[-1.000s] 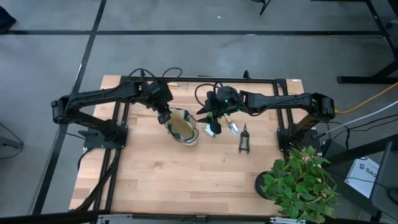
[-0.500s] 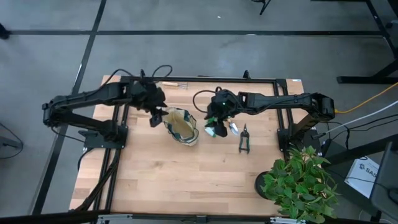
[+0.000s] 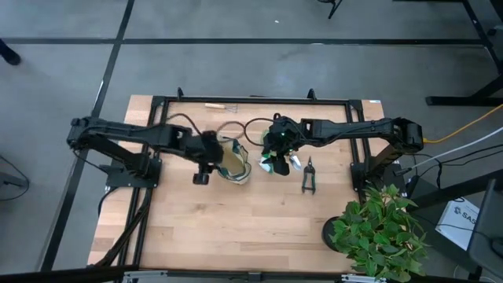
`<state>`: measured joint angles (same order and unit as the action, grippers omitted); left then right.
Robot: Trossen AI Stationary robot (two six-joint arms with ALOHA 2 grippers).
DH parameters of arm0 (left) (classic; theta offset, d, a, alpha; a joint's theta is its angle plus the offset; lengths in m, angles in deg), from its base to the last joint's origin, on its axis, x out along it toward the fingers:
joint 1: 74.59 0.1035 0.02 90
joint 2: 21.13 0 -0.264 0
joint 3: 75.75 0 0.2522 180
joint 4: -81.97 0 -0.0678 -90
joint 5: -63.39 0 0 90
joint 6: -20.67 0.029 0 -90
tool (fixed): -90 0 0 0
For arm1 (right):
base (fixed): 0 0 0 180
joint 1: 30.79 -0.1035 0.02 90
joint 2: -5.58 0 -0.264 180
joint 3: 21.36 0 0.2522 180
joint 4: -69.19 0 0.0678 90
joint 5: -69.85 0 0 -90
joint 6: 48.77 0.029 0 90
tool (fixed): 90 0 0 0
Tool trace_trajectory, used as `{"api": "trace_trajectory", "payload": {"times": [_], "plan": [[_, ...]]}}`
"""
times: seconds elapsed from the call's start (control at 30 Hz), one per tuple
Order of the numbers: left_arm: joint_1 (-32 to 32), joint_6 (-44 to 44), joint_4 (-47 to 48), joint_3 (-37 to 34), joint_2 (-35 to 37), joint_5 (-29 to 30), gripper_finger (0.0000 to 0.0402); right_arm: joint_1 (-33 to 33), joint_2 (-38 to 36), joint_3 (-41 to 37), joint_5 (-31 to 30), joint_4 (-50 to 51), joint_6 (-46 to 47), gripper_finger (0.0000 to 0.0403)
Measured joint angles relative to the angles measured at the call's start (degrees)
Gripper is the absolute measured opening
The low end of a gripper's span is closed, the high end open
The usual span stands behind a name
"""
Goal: Pick & Place Garden tools in Gardening bag
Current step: Adjust the gardening bag
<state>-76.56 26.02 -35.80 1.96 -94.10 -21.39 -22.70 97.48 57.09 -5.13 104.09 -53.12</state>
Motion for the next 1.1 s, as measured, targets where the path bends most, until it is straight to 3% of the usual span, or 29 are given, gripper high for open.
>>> {"api": "trace_trajectory", "payload": {"times": [0.33,0.47,0.6,0.83,1.1], "plan": [[-1.43,2.94,-0.25,-0.02,-7.13,0.32,0.0154,-0.06,0.0,0.0,0.02,-0.02,2.01,0.0179],[-1.43,2.97,-0.11,-0.02,-7.3,3.83,0.0144,-0.09,0.0,0.0,0.02,-0.18,2.01,0.0179],[-1.28,2.92,2.03,-0.02,-7.3,6.99,0.0109,-0.17,0.0,-0.02,0.02,-0.43,1.99,0.0179],[0.86,-0.31,6.18,-0.02,-7.3,7.21,0.0011,-0.17,0.0,-0.02,0.01,-0.56,1.99,0.0179],[5.42,-2.67,11.73,-0.02,-7.28,7.36,0.0002,-0.17,0.0,-0.02,0.02,-0.54,1.99,0.0179]]}}
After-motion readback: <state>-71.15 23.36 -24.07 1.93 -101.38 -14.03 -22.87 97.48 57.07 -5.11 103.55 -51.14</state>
